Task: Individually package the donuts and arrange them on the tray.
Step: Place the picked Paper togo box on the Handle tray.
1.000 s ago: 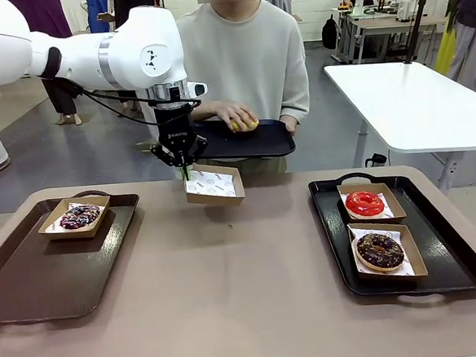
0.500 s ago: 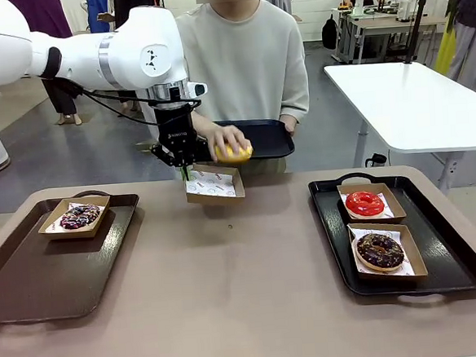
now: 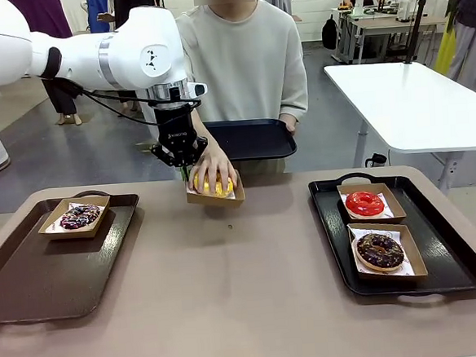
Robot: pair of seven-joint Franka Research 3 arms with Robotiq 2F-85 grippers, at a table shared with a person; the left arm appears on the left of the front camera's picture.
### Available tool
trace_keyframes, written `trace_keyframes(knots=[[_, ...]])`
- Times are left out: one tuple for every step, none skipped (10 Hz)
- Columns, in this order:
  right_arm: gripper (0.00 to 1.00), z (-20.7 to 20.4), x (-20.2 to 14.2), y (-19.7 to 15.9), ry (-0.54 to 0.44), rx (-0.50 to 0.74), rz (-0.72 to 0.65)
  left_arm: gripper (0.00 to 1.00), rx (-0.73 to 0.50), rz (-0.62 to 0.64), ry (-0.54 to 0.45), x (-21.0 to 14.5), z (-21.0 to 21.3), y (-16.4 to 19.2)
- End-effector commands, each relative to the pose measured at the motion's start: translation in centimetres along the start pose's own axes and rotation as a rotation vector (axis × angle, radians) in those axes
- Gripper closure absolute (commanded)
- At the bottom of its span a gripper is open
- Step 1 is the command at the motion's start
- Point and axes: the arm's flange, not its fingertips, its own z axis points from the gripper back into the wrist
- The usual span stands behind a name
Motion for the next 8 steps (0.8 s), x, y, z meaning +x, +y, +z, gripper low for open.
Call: trace_keyframes(knots=[[0.00, 0.02, -0.08, -0.05, 0.005, 0.005, -0.005, 1.00, -0.002, -0.001, -0.002, -0.18, 0.01, 0.21], [0.00, 0.02, -0.08, -0.05, 0.005, 0.005, -0.005, 1.00, -0.002, -0.001, -0.002, -0.18, 0.01, 0.21], [0.00, 0.02, -0.08, -0.05, 0.005, 0.005, -0.005, 1.00, -0.002, -0.001, -0.002, -0.18, 0.01, 0.21], [0.00, 0.02, -0.08, -0.05, 0.005, 0.005, -0.005, 1.00, -0.002, -0.001, -0.002, -0.18, 0.01, 0.21], [0.00, 0.02, -0.08, -0.05, 0.005, 0.005, -0.005, 1.00, -0.002, -0.001, -0.002, -0.18, 0.01, 0.21], [0.00, 0.02, -0.08, -0.05, 0.005, 0.005, -0.005, 1.00, -0.002, -0.001, -0.002, -0.18, 0.01, 0.21], [0.00, 0.02, -0.08, -0.05, 0.005, 0.005, -0.005, 1.00, -0.002, -0.001, -0.002, -0.18, 0.01, 0.21], [0.00, 0.02, -0.08, -0.05, 0.005, 0.005, -0.005, 1.00, -0.002, -0.001, -0.002, -0.18, 0.01, 0.21]])
